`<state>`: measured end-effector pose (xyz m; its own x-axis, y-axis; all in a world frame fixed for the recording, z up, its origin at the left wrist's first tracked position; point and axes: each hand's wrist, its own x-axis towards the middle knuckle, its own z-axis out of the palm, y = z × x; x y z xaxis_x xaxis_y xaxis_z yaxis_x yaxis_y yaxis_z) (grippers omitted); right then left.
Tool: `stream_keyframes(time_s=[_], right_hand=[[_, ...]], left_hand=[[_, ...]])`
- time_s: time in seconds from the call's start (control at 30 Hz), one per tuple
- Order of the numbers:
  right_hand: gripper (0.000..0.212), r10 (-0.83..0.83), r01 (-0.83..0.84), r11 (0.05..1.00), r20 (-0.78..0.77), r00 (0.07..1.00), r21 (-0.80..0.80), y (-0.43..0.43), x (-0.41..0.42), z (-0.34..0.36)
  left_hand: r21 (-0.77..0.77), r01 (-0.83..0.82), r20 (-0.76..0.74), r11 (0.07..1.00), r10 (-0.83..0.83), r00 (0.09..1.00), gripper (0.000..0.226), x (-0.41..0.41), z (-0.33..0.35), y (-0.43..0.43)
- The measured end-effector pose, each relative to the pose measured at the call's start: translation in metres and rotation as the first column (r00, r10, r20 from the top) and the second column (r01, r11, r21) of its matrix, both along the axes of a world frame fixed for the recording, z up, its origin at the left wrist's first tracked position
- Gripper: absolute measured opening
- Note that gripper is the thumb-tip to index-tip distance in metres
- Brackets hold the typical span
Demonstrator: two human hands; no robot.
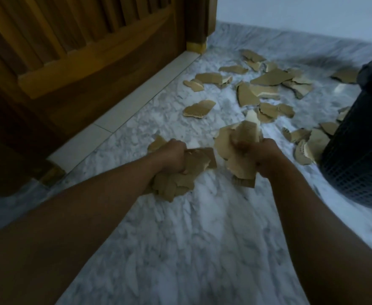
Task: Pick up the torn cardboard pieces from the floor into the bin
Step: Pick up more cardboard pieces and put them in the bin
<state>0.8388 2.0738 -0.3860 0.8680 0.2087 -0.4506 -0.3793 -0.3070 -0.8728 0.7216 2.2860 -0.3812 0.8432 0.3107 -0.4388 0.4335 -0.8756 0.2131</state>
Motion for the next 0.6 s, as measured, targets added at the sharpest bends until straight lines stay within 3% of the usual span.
stream_keyframes(time_s=[0.1,0.17,0.23,0.3,0.4,0.6], right_hand=[[0.079,-0.072,0.069,0.997,-0.084,0.994,-0.03,-0.004,0.023,-0.015],[0.098,-0.052,0.039,0.967,-0.043,0.998,-0.253,-0.003,0.028,-0.019],[0.085,-0.026,0.03,0.828,0.014,1.0,-0.56,-0.002,0.03,-0.028],[0.069,-0.061,0.079,0.735,0.051,0.997,-0.674,0.006,0.034,-0.04],[0.068,0.004,0.057,0.699,0.083,0.997,-0.713,0.022,0.045,-0.044],[0.074,0.105,-0.046,0.837,0.078,0.991,-0.546,0.034,0.047,-0.042]], left_hand=[[-0.057,-0.2,-0.042,0.978,0.198,0.979,0.069,0.008,0.01,0.035],[0.007,-0.284,-0.051,0.959,0.284,0.957,0.071,0.009,0.008,0.058],[0.094,-0.294,-0.088,0.951,0.302,0.949,0.071,0.01,-0.002,0.07],[0.094,-0.294,-0.149,0.951,0.306,0.94,0.08,0.013,-0.011,0.076],[0.069,-0.293,-0.211,0.953,0.302,0.93,0.088,0.025,-0.016,0.082],[0.079,-0.114,-0.164,0.99,0.126,0.978,0.078,0.04,-0.017,0.076]])
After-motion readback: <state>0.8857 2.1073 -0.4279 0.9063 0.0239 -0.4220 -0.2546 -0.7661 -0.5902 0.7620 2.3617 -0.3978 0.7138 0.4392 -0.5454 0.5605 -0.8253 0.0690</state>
